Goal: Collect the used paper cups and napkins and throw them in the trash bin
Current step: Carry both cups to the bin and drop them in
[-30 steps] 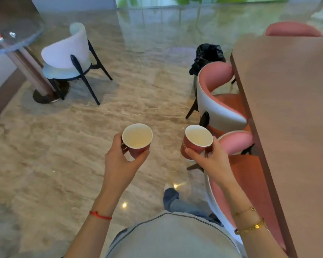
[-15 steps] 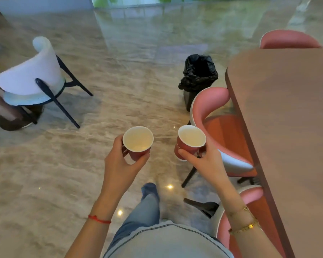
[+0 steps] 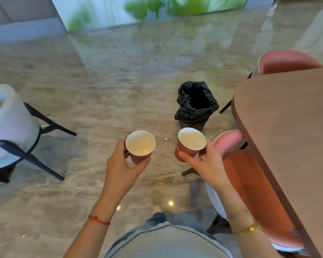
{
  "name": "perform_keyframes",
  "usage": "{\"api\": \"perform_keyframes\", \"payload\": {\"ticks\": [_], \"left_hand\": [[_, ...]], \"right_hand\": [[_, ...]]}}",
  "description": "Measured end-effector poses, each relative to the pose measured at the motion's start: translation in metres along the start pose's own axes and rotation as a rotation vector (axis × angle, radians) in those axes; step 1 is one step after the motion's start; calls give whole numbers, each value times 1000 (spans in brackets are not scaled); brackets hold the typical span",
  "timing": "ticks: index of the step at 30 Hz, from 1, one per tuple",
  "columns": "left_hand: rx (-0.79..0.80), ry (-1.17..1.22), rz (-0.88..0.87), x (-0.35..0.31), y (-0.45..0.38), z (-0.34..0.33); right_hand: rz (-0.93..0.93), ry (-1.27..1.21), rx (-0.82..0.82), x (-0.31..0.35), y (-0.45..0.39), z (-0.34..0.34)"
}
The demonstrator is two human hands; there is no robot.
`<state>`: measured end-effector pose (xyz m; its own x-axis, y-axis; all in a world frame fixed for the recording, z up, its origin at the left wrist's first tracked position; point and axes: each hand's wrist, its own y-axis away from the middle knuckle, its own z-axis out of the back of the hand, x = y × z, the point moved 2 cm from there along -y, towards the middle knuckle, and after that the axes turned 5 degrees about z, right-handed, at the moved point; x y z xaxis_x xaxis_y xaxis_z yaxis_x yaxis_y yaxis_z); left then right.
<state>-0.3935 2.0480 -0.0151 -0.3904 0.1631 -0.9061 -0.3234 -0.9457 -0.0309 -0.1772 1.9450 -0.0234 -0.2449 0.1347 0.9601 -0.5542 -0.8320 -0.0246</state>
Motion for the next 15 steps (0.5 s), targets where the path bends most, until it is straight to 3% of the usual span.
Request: {"api": "perform_keyframes", "payload": {"ticks": [15], "left_hand": [[143,3,-46,-4,-308,-75]], "right_hand": [[-101,58,-168,-36,-281,-16]]}}
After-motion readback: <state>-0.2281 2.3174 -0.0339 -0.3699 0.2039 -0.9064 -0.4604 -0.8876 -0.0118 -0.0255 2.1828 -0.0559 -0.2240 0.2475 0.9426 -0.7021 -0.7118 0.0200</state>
